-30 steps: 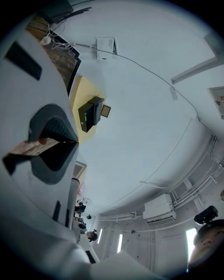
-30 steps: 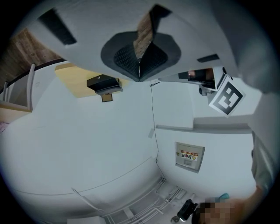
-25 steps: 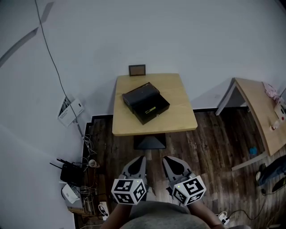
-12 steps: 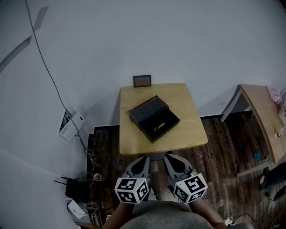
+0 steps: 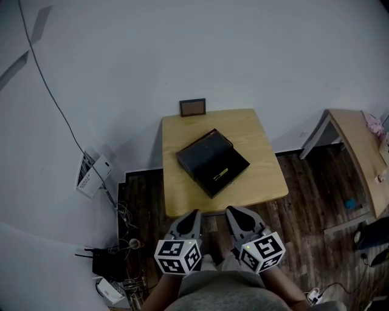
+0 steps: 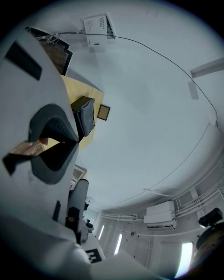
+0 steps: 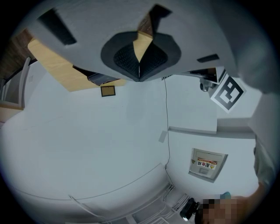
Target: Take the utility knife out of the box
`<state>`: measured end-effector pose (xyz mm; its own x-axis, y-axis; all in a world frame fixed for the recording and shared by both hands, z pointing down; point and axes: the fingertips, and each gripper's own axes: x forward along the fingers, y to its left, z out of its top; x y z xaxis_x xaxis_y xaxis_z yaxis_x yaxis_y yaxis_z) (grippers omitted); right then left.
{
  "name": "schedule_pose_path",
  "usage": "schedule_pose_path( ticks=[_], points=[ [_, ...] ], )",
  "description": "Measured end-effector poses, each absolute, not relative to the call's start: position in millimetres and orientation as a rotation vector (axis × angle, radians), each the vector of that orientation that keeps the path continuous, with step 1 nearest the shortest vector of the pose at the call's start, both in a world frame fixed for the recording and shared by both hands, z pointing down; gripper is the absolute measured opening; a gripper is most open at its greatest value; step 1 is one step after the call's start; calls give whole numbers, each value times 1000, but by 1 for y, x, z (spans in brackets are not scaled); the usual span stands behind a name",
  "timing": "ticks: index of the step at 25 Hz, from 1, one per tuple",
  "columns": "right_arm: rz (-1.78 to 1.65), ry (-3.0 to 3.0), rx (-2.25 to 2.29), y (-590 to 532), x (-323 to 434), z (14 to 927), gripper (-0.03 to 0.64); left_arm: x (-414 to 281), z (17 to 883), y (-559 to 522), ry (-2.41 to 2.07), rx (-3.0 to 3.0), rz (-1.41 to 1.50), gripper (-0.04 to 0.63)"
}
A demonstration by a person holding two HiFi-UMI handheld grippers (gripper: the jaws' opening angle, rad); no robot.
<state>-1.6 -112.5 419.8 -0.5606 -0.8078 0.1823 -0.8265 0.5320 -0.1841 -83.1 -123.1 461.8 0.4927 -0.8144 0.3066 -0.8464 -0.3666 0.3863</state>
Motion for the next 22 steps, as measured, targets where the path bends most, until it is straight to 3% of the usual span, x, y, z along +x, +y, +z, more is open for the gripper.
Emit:
schedule_pose_path(
  ticks=[22],
  points=[
    [334,-2632,1236,-239,21,451,0,-88,486,-212,-1450,2134,120,3]
  ],
)
